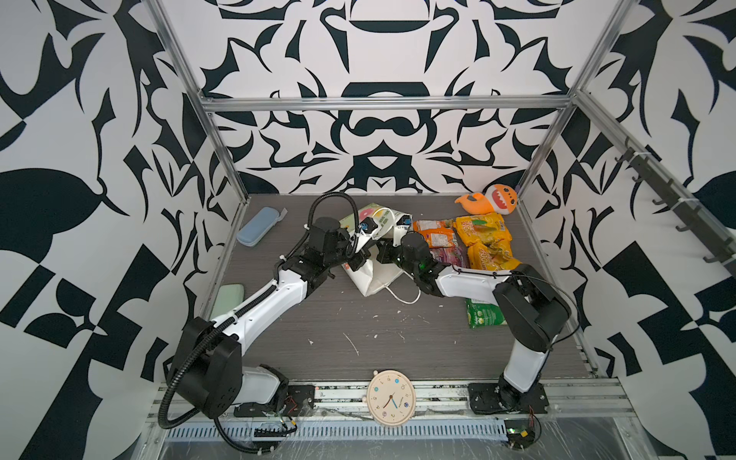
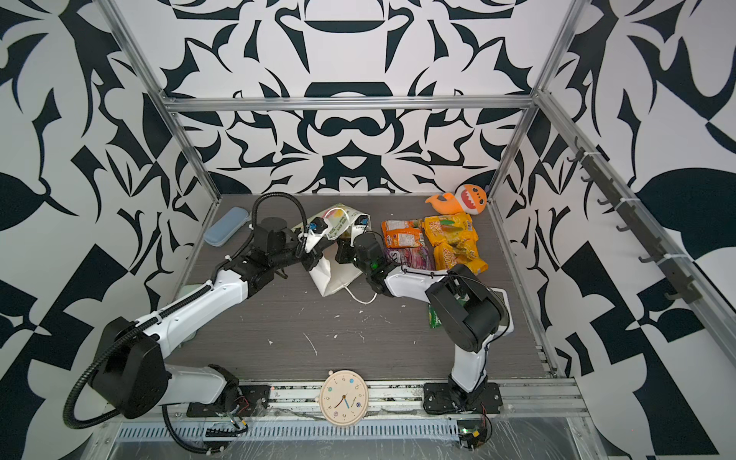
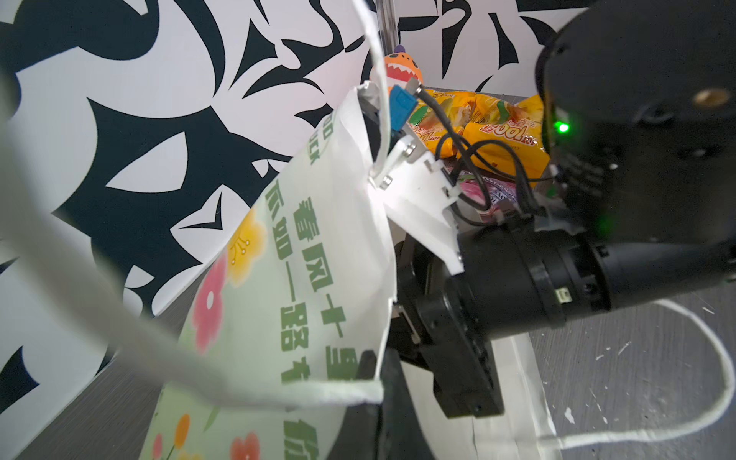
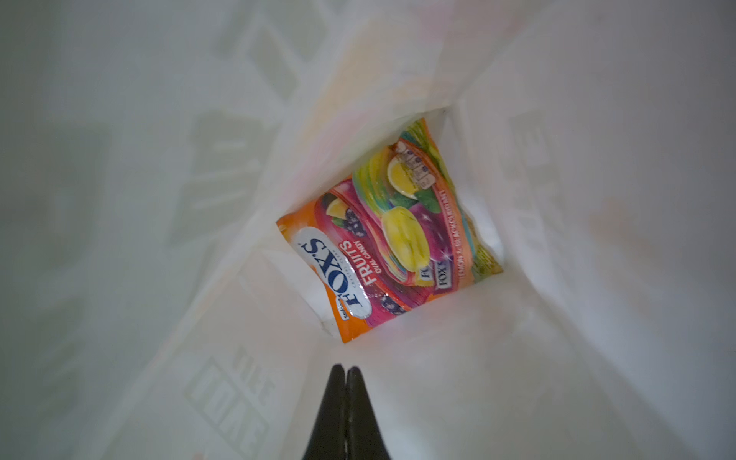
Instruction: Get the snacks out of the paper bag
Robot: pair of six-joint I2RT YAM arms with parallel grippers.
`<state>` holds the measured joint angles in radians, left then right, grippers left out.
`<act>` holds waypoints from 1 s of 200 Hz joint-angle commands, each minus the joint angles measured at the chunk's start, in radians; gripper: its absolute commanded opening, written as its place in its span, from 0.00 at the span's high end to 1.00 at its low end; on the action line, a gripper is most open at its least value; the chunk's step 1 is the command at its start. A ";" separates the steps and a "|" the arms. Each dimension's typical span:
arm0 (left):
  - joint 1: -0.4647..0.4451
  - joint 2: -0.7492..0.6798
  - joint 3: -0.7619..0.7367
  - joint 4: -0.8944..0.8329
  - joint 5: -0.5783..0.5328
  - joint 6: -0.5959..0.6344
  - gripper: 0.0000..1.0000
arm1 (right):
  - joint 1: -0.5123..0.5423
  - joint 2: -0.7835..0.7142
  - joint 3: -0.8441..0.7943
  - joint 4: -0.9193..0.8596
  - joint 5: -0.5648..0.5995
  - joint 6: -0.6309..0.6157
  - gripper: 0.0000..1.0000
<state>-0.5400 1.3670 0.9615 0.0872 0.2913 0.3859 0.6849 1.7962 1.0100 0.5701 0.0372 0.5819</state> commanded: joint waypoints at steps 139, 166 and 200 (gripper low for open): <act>-0.003 -0.034 0.069 -0.067 0.094 -0.009 1.00 | -0.004 0.219 0.190 0.251 -0.155 0.004 0.50; -0.003 -0.025 0.066 -0.060 0.111 -0.011 1.00 | -0.009 0.245 0.177 0.258 -0.198 -0.042 0.51; -0.003 -0.023 0.044 -0.028 0.131 -0.043 1.00 | -0.025 0.254 0.109 0.265 -0.213 -0.040 0.54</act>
<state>-0.5407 1.3602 1.0000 0.0254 0.3611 0.3706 0.6716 2.0655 1.1721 0.7593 -0.1429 0.5663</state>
